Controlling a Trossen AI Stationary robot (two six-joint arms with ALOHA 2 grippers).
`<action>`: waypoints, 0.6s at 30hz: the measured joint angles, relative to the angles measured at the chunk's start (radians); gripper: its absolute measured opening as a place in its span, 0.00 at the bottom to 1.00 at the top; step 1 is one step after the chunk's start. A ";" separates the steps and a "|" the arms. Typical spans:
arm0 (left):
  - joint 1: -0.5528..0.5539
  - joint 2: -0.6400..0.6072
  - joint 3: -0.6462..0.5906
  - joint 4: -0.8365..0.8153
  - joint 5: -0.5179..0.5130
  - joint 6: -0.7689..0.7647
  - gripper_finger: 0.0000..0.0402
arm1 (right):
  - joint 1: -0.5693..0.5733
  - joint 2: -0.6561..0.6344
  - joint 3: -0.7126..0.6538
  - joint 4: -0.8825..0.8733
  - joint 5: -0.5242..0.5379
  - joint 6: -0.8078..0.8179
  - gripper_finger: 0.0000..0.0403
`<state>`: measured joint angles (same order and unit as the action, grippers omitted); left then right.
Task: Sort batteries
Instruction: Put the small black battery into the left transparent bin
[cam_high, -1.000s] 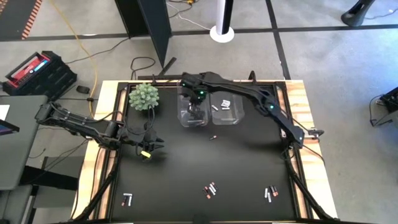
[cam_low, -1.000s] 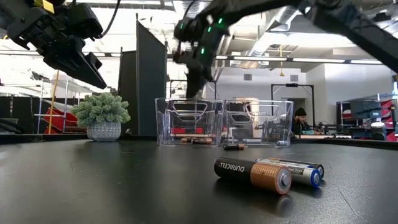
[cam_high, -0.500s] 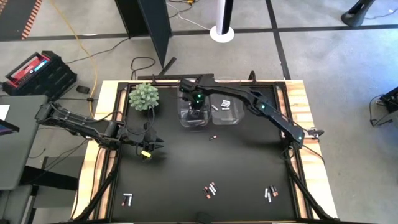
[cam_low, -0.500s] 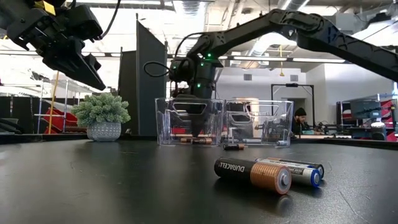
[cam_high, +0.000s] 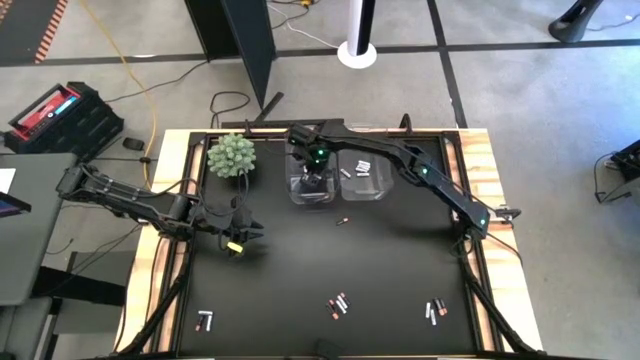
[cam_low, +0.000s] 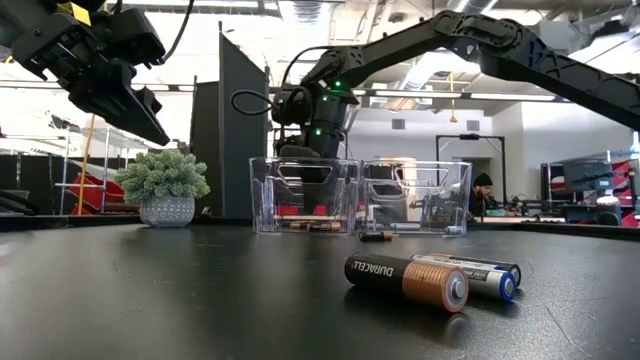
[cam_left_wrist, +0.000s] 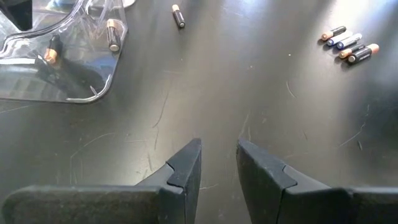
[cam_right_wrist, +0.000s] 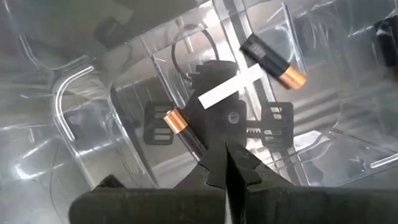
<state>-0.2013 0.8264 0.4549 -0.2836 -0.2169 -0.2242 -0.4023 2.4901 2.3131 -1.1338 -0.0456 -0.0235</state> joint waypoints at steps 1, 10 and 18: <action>0.000 0.000 0.000 0.000 0.000 0.000 0.24 | 0.000 0.000 0.000 0.000 0.000 0.000 0.03; 0.000 0.000 0.000 0.001 0.000 -0.001 0.24 | 0.000 0.000 0.000 -0.010 0.000 -0.001 0.03; 0.000 0.000 0.000 0.001 0.000 -0.005 0.24 | -0.010 -0.038 -0.001 -0.020 0.000 0.047 0.09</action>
<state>-0.2015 0.8265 0.4549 -0.2831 -0.2165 -0.2288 -0.4121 2.4518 2.3123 -1.1535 -0.0456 0.0238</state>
